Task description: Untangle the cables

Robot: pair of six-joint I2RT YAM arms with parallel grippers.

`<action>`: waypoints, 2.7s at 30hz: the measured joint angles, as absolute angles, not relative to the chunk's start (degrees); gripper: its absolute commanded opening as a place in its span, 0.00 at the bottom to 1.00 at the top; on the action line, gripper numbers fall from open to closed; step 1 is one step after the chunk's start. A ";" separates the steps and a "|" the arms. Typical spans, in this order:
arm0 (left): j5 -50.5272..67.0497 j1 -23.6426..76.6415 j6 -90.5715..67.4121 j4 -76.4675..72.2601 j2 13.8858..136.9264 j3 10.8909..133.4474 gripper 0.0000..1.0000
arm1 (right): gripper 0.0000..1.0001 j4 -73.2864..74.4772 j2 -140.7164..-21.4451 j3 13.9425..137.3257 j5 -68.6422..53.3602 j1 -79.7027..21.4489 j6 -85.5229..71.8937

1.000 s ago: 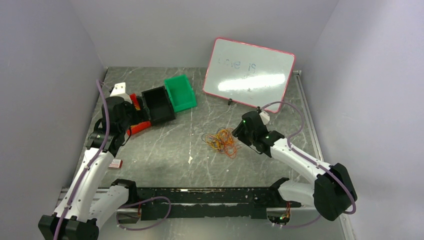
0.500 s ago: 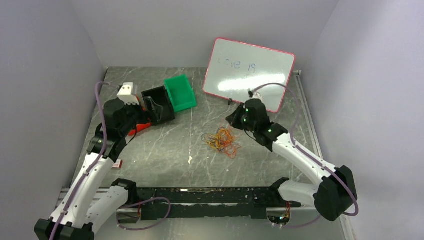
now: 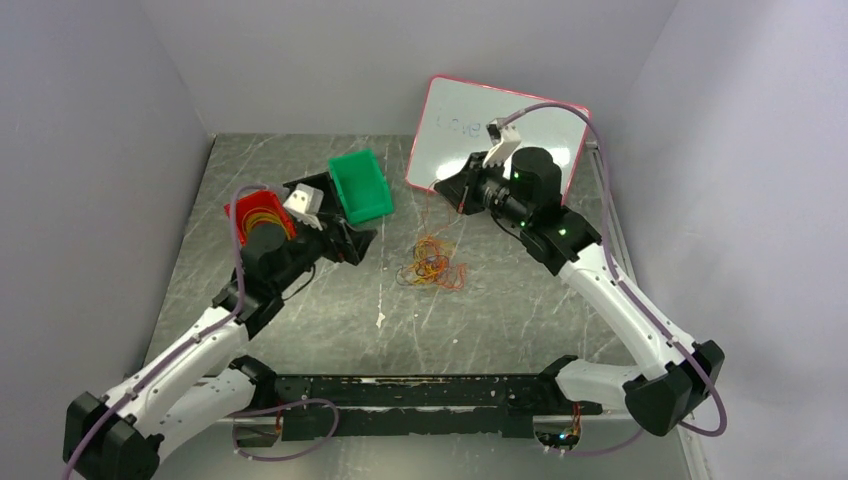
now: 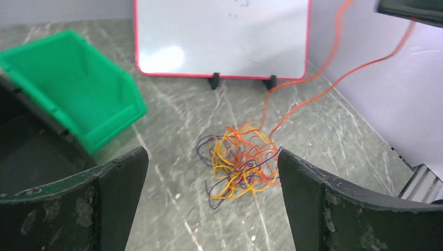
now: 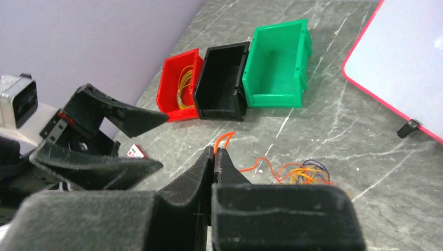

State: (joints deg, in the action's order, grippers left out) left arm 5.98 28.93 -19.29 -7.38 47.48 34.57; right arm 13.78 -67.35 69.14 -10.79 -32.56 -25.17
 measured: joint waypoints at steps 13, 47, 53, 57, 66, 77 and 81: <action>-2.24 44.66 -12.97 -33.87 60.75 28.64 1.00 | 0.00 15.14 -71.11 78.48 -12.73 -32.58 -27.92; -14.90 52.80 -9.63 -47.88 91.61 39.92 0.76 | 0.00 10.55 -75.22 93.03 -17.06 -35.81 -35.11; -16.36 53.84 -10.15 -46.15 88.27 36.32 0.76 | 0.00 11.70 -75.99 100.33 -13.91 -35.81 -32.27; -16.95 53.84 -10.85 -45.84 86.85 33.95 0.70 | 0.00 12.69 -76.53 104.40 -11.40 -35.81 -30.20; -17.78 53.87 -12.71 -46.85 88.64 29.28 0.73 | 0.00 15.49 -77.62 112.14 -7.88 -35.81 -26.85; -18.00 54.50 -12.58 -52.25 89.62 26.37 0.89 | 0.00 16.69 -78.50 117.71 -8.10 -35.81 -26.24; -19.03 54.78 -12.12 -51.94 83.90 23.59 0.93 | 0.00 16.93 -78.52 116.11 -8.08 -35.81 -25.80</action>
State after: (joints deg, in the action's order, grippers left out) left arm -19.03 54.78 -12.12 -51.94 83.90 23.59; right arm 16.93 -78.52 116.11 -8.08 -35.81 -25.80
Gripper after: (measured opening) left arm 0.914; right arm 0.018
